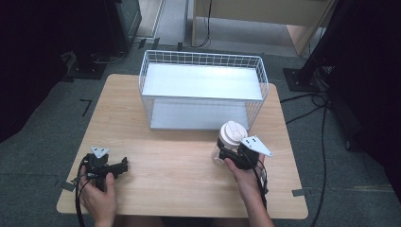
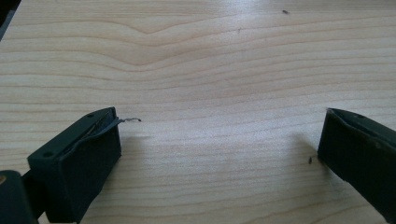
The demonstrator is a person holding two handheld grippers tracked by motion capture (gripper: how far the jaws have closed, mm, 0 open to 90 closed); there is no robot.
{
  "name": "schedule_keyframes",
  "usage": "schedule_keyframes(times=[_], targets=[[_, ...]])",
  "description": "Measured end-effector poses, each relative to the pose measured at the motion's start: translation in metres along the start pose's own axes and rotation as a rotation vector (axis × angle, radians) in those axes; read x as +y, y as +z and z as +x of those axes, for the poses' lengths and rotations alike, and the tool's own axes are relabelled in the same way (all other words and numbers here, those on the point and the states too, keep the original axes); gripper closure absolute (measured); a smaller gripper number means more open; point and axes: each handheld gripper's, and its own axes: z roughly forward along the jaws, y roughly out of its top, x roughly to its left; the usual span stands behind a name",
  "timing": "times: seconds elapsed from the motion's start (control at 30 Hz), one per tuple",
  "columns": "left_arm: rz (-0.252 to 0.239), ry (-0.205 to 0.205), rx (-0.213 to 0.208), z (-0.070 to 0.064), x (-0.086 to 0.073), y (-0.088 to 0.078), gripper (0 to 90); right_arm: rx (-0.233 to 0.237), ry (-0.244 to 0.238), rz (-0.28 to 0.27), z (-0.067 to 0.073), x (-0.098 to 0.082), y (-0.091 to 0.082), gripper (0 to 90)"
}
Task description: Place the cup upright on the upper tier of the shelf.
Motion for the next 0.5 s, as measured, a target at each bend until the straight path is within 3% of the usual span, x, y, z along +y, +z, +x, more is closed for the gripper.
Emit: schedule_keyframes(times=[0.33,0.5], targets=[[0.000,0.000,0.000,0.000,0.000,0.000,0.0,-0.004,0.007,-0.032,0.000,0.008,-0.004,15.6],[0.000,0.000,0.000,0.000,0.000,0.000,0.0,-0.001,-0.029,-0.072,0.005,0.017,-0.010,15.6]])
